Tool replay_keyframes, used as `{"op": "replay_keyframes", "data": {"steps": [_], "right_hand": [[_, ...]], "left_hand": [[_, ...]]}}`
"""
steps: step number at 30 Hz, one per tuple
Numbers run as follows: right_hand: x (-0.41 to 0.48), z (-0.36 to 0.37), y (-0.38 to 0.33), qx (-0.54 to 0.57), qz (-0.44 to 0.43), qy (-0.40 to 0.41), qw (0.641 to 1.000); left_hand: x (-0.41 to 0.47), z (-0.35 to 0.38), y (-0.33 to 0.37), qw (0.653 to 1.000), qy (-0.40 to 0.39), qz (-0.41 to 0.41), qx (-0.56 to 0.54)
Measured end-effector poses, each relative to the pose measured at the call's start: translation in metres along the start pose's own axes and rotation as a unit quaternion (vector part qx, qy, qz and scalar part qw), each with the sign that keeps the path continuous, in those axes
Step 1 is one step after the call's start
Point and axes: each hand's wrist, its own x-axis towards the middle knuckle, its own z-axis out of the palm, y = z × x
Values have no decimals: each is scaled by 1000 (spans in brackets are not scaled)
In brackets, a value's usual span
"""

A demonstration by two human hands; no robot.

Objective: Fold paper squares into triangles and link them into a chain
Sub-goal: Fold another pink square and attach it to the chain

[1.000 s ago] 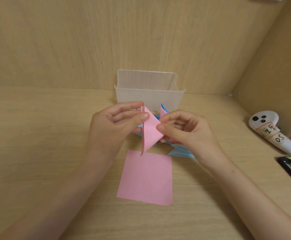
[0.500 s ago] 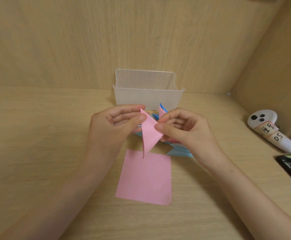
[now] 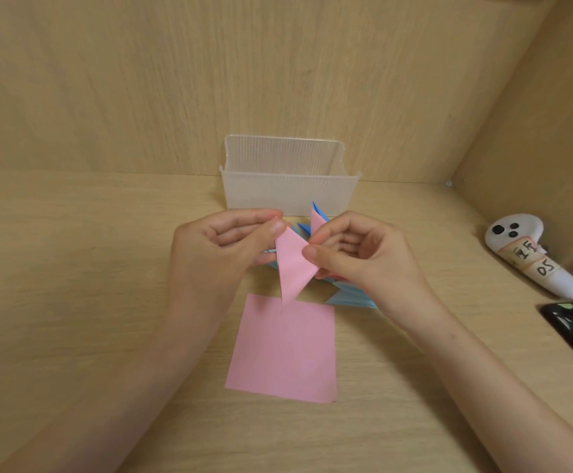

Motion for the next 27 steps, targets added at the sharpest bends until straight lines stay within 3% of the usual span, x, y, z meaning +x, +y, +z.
{"op": "replay_keyframes", "data": {"steps": [15, 27], "right_hand": [[0, -5, 0, 1, 23, -6, 1000], [1, -7, -2, -9, 33, -53, 998]], "left_hand": [[0, -2, 0, 996, 49, 28, -64], [3, -3, -1, 998, 18, 45, -48]]}}
